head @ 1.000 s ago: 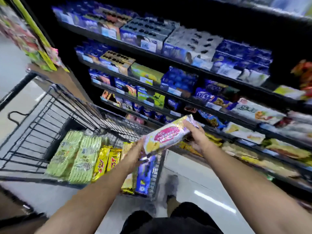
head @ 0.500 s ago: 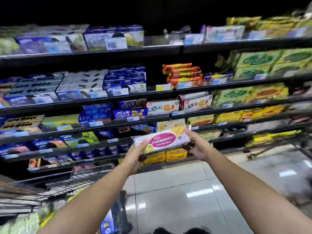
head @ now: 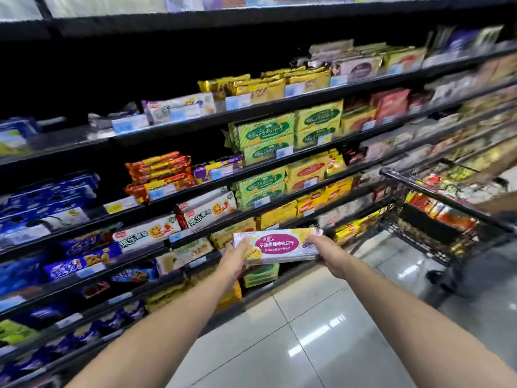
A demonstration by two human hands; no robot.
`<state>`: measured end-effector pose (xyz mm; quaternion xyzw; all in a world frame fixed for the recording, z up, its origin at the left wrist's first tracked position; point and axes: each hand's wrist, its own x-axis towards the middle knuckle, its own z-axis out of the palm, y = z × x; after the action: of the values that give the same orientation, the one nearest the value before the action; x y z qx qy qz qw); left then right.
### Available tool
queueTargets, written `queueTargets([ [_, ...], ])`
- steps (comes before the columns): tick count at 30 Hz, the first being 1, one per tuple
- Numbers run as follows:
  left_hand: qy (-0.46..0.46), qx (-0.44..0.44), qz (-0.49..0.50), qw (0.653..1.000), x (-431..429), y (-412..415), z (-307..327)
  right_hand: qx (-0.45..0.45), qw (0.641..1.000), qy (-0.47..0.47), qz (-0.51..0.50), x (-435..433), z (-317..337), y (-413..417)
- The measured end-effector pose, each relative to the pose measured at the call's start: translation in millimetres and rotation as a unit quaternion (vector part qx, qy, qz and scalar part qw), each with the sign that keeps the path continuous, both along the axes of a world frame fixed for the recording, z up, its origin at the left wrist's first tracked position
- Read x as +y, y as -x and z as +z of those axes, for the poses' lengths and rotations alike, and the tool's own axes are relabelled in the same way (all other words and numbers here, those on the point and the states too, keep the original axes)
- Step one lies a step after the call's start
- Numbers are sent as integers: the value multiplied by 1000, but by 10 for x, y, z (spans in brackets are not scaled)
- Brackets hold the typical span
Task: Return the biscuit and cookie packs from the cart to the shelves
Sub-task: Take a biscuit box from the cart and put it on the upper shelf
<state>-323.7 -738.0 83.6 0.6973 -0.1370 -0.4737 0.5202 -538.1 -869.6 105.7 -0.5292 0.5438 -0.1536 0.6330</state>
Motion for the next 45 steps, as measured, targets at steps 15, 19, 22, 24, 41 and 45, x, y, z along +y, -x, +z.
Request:
queueTargets([
  [15,64,-92,-138,984,-2483,998,751,-23,991,92,-92,-2062,567,1375],
  [19,104,-70,-162,979,-3107,1026,853,-63,990,82,-97,-2579,629,1492],
  [22,111,-82,-189,972,-3533,1052,887,-83,986,86,-119,-2955,654,1563],
  [24,119,-116,-197,966,-3791,1095,901,-97,983,93,-127,-3185,717,1586],
  [41,138,-348,-29,927,-5010,1858,1804,-147,958,221,112,-5308,1689,1863],
  [45,150,-402,8,903,-5217,1913,2157,-146,942,247,176,-5725,2080,1780],
])
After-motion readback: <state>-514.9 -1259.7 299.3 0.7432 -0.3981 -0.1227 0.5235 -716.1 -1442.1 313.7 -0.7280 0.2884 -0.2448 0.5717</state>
